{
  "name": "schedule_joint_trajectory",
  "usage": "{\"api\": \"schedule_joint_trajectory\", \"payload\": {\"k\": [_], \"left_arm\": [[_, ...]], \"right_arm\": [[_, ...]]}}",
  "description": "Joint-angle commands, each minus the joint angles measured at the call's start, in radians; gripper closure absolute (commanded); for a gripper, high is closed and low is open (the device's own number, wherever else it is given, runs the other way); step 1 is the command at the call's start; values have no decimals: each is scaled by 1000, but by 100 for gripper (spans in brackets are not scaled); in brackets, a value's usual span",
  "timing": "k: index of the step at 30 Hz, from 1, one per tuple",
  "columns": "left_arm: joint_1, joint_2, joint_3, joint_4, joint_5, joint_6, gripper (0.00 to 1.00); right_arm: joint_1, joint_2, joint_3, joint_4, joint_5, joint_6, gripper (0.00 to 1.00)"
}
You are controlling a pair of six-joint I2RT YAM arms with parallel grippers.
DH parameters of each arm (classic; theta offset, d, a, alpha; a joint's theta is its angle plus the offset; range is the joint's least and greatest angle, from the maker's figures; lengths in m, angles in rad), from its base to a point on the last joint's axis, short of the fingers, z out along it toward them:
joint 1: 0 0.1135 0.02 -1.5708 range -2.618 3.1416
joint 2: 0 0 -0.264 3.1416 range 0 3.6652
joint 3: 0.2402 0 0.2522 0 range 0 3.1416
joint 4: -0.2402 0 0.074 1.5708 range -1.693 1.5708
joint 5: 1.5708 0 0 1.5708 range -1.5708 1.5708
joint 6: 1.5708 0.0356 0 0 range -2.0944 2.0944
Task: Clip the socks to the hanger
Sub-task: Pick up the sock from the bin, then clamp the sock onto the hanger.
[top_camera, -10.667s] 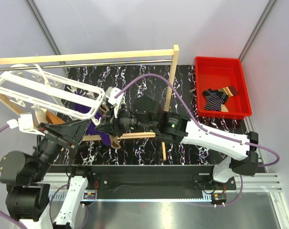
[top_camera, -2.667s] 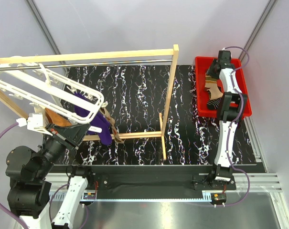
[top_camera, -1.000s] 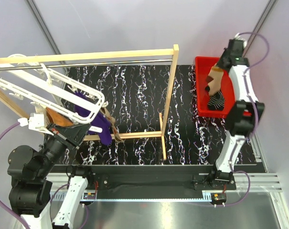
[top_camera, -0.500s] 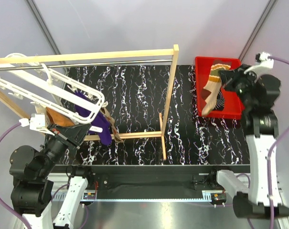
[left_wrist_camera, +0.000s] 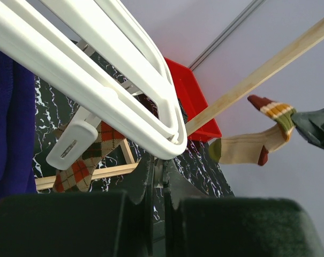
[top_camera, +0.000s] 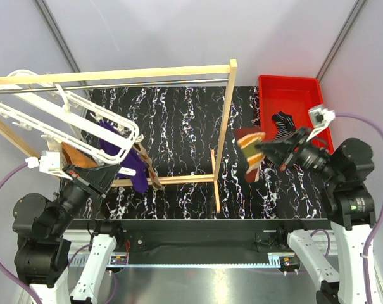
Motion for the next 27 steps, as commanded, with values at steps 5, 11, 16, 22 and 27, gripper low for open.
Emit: {"api": "schedule_joint_trajectory", "payload": {"k": [5, 11, 16, 22, 27], "left_arm": [[3, 0, -11, -2, 27, -13, 100], [4, 1, -11, 8, 33, -26, 100], [4, -6, -23, 19, 36, -38, 100], [4, -5, -14, 22, 49, -50, 100], [4, -8, -20, 33, 66, -64, 100]], "right_arm": [[106, -51, -198, 222, -486, 171, 100], [322, 54, -186, 304, -525, 180, 100], [719, 159, -137, 261, -277, 47, 100], [994, 290, -89, 332, 61, -79, 100], [1077, 353, -72, 443, 175, -142, 100]]}}
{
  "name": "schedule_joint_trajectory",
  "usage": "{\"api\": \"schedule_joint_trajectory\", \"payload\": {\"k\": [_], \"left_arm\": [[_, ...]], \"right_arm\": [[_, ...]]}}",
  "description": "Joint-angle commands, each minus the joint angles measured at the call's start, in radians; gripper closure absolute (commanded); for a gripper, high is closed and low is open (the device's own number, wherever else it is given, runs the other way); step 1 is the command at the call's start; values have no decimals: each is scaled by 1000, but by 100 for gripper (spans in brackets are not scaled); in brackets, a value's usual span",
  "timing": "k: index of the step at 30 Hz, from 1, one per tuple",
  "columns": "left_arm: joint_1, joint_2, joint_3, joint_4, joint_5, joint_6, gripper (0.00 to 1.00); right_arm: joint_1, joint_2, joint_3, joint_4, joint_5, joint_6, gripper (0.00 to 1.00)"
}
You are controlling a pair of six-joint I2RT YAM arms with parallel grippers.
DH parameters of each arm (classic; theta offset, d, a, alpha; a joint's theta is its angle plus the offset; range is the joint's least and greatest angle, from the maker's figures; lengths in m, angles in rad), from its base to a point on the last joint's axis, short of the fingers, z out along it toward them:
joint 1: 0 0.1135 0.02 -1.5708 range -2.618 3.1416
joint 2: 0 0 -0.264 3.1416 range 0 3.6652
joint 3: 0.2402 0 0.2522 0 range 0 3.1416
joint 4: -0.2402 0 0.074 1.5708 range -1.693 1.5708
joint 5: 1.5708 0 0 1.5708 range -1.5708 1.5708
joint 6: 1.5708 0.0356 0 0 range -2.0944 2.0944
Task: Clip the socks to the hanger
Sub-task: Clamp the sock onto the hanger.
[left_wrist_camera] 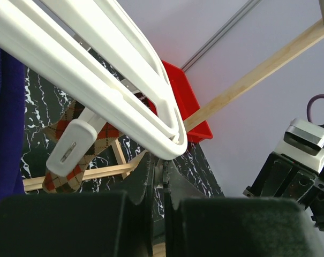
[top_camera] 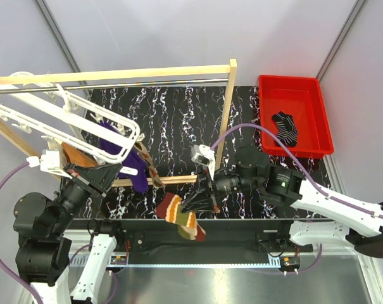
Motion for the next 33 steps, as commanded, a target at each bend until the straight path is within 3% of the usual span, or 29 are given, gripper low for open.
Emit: {"api": "schedule_joint_trajectory", "payload": {"k": [1, 13, 33], "left_arm": [[3, -8, -7, 18, 52, -21, 100], [3, -28, -42, 82, 112, -114, 100], [4, -37, -27, 96, 140, -157, 100]], "right_arm": [[32, 13, 60, 175, 149, -87, 100], [40, 127, 57, 488, 153, -122, 100], [40, 136, -23, 553, 164, -231, 100]]}}
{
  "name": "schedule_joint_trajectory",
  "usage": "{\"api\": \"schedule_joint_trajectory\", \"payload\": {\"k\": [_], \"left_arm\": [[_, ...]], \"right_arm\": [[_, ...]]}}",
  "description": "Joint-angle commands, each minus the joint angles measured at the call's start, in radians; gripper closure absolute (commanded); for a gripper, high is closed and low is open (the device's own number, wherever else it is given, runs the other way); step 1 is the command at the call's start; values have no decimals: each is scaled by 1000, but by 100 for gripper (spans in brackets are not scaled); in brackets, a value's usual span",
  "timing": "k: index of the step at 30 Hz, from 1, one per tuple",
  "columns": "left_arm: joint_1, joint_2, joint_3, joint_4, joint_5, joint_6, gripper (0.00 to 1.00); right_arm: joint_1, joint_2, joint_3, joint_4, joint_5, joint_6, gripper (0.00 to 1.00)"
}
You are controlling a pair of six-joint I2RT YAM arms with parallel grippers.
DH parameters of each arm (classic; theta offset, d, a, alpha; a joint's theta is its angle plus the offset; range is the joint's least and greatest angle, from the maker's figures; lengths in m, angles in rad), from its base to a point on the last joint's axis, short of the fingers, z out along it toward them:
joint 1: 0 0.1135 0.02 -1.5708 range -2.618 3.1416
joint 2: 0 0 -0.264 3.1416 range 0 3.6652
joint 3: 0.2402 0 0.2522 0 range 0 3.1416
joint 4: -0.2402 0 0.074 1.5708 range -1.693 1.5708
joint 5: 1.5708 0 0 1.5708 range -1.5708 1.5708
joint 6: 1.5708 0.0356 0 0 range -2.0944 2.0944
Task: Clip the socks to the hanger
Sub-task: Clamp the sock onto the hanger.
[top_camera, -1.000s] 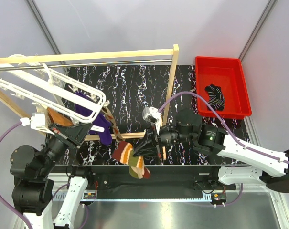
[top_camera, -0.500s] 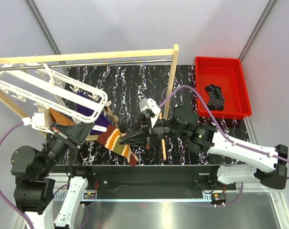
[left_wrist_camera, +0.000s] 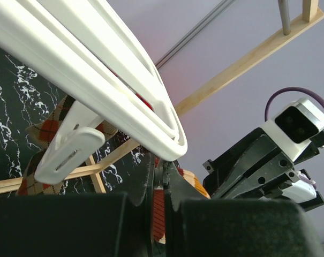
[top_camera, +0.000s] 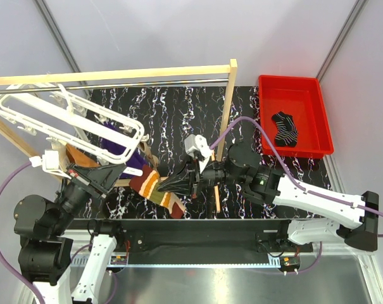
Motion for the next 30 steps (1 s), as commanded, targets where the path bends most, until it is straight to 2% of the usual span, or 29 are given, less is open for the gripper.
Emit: {"api": "schedule_joint_trajectory", "payload": {"k": [1, 10, 14, 19, 23, 25, 30], "left_arm": [[1, -18, 10, 14, 68, -24, 100], [3, -15, 10, 7, 62, -18, 100], [3, -16, 9, 8, 68, -20, 100], [3, -16, 10, 11, 71, -23, 100], [3, -15, 16, 8, 74, -23, 100], [3, -16, 19, 8, 77, -21, 100], [3, -18, 24, 8, 85, -23, 100]], "right_arm": [[11, 0, -7, 76, 16, -43, 100], [11, -15, -26, 54, -5, -87, 100], [11, -88, -95, -6, -21, -240, 100], [11, -194, -204, 27, -44, -429, 100], [11, -193, -261, 61, -157, -606, 100], [11, -175, -281, 135, -160, -617, 100], [11, -119, -261, 165, -190, -683, 100]]}}
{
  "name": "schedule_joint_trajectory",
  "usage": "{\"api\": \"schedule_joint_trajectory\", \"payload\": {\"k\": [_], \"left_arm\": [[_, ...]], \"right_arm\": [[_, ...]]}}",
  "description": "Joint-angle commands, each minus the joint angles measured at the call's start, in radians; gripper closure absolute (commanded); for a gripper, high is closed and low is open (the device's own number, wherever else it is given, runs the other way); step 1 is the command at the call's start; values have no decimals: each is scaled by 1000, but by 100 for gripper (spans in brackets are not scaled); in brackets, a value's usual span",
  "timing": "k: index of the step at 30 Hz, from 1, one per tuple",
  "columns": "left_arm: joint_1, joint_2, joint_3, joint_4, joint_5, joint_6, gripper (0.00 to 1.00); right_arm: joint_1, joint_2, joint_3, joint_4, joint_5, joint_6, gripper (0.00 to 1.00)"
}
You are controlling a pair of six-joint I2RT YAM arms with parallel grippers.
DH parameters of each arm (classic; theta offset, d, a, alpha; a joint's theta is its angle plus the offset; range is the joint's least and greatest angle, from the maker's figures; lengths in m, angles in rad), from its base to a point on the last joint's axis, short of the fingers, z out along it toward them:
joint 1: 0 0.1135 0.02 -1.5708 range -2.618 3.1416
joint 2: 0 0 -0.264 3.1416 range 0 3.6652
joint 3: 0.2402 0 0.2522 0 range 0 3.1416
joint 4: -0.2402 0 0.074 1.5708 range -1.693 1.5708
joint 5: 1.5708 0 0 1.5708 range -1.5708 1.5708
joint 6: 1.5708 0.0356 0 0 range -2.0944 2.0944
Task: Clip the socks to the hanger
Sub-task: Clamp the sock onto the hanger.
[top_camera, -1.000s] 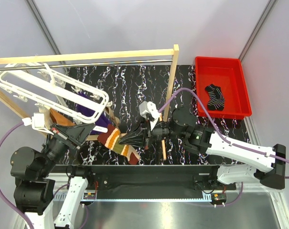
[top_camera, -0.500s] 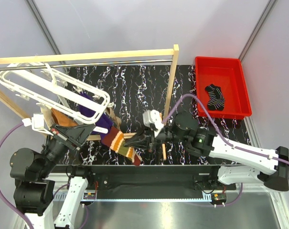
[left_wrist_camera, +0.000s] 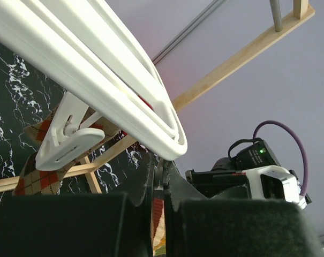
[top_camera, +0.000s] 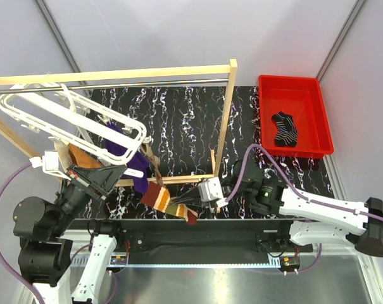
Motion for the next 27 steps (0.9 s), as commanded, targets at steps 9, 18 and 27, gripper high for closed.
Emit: {"api": "schedule_joint_trajectory", "payload": {"k": [9, 18, 27], "left_arm": [[3, -5, 34, -4, 71, -6, 100], [3, -7, 38, -9, 67, -6, 100], [3, -7, 41, -13, 65, -3, 100]], "right_arm": [[6, 66, 33, 179, 0, -177, 100], [7, 96, 65, 193, 20, -236, 100], [6, 69, 42, 203, 37, -242, 100]]}}
